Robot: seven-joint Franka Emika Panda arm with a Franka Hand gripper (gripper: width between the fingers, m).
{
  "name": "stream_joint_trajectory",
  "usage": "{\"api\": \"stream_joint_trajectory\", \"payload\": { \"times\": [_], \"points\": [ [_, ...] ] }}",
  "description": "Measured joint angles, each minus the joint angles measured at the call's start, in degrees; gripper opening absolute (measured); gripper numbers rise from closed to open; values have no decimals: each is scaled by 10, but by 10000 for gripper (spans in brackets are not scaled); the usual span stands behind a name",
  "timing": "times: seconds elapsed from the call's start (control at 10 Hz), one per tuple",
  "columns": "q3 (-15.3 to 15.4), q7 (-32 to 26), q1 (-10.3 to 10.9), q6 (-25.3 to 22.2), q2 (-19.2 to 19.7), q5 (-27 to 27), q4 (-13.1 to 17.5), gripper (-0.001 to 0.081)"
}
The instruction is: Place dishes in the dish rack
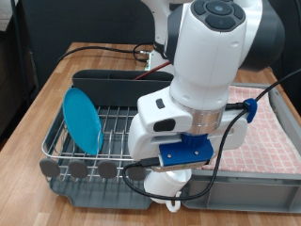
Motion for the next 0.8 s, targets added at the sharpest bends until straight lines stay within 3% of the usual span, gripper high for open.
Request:
{"api": "stream_joint_trajectory", "payload": {
  "times": [0.8],
  "points": [
    [-2,8,10,-48,-47,-4,0,802]
  ]
}}
